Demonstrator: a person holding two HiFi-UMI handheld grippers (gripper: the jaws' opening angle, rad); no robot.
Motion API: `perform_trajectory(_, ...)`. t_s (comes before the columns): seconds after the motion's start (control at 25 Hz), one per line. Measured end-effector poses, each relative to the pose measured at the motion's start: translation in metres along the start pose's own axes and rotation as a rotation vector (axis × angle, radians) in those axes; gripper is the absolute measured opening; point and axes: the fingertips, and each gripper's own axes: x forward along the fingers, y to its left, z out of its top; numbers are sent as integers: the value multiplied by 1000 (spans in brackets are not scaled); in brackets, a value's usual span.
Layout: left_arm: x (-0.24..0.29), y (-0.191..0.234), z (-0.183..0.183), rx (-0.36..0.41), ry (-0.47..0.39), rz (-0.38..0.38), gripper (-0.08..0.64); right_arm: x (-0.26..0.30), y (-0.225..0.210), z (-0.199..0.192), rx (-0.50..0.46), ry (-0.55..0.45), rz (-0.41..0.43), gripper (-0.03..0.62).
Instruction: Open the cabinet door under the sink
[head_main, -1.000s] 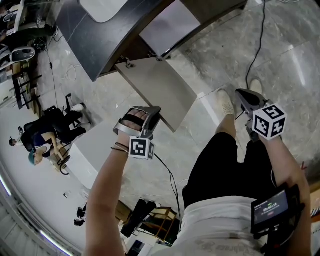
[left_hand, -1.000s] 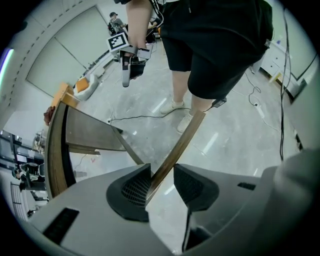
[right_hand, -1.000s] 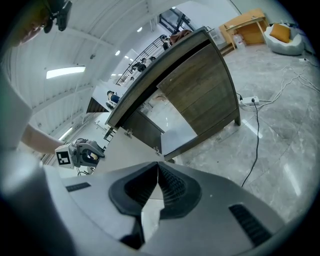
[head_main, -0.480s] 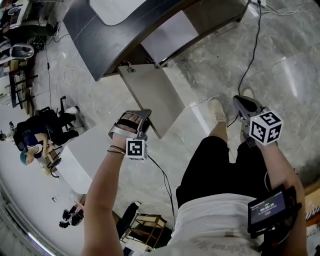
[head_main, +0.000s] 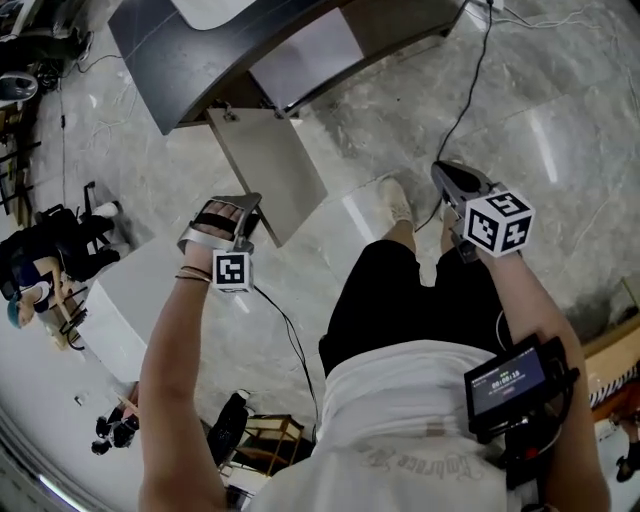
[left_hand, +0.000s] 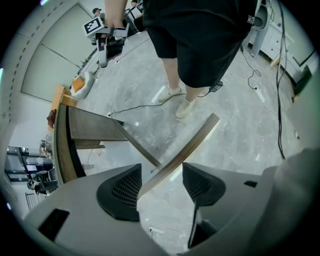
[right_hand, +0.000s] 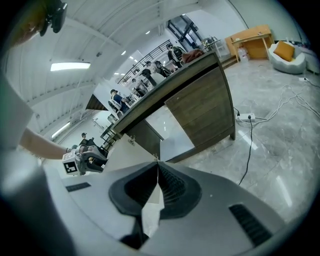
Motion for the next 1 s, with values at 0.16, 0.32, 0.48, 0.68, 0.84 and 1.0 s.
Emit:
perform_trajectory(0.16, -16, 27, -9, -21, -13, 110, 261, -2, 16, 19, -31, -20, 13, 15)
perform_trajectory(0.32, -42, 51, 15, -122, -55, 177, 261, -24, 26, 35, -41, -28, 0, 15)
perform_trajectory(0.48, -86, 80, 48, -258, -114, 255, 259, -65, 53, 71, -63, -81, -4, 15)
perform_trajectory(0.68, -118, 110, 62, -504, -214, 329, 227, -78, 83, 97, -133, -100, 21, 15)
perform_trajectory(0.84, -128, 134, 69, -684, -331, 360, 184, -80, 88, 100, -168, -80, 8, 15)
perform_trajectory(1.0, -140, 157, 81, -915, -480, 391, 166, -94, 92, 107, -178, -98, -10, 15)
